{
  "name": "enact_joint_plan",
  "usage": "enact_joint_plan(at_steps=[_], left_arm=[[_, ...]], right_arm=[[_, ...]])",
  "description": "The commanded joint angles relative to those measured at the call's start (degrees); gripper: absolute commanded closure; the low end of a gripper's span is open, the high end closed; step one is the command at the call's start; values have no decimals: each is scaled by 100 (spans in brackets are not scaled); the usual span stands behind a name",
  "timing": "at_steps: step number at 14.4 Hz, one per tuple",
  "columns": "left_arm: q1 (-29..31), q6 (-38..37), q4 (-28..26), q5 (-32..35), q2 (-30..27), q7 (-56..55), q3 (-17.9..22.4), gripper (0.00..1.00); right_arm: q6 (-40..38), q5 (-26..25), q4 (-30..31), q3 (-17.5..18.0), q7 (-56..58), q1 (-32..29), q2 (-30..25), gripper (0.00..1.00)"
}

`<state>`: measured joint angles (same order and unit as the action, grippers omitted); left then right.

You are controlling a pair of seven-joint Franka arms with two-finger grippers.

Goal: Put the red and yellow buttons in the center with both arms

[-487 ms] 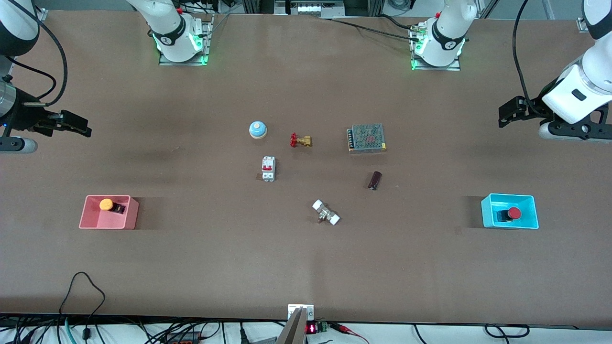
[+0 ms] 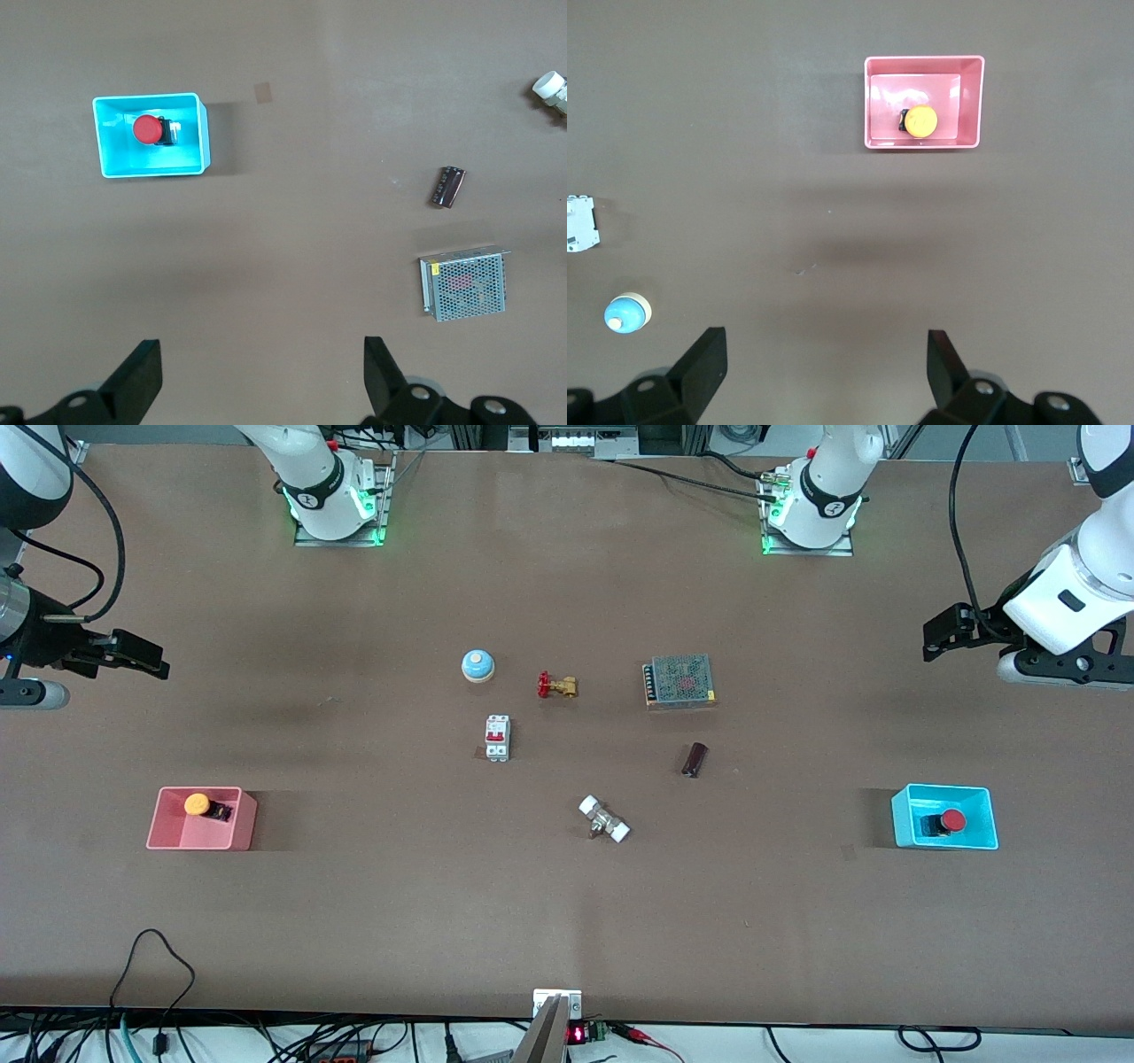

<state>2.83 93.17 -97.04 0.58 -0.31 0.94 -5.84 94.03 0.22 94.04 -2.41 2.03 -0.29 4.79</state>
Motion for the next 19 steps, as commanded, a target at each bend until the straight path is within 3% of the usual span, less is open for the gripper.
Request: enact_joint_plan(at_steps=[1,5,7,9,13,15,19], left_arm=[[-11,-123,80,-120,-31,-14,13,0],[7,-228,115,-93,57,-23,21,0],[25,-229,465,-76,363,-23,30,0],[51,-246,852,-58,907,12,74,0],[314,-80,968,107,1409,91,162,0],[394,523,933,546,1761,100,153,0],[841,1754,915,531,2656,818,153,0]], right_arm=[[-69,-74,-79,30,-89,-24,48,0],[71,-74,-26,48,155,-68,381,0],[342,-74,-26,39,306,-182,714,0],[991,-83,-79,22,368,-296,1206,0],[2134,-162,-88,30,508,-525,1918,0],[2505,-136,-88,30,509,-613,2174,0],[3128,-171,-88,30,578,-622,2569,0]])
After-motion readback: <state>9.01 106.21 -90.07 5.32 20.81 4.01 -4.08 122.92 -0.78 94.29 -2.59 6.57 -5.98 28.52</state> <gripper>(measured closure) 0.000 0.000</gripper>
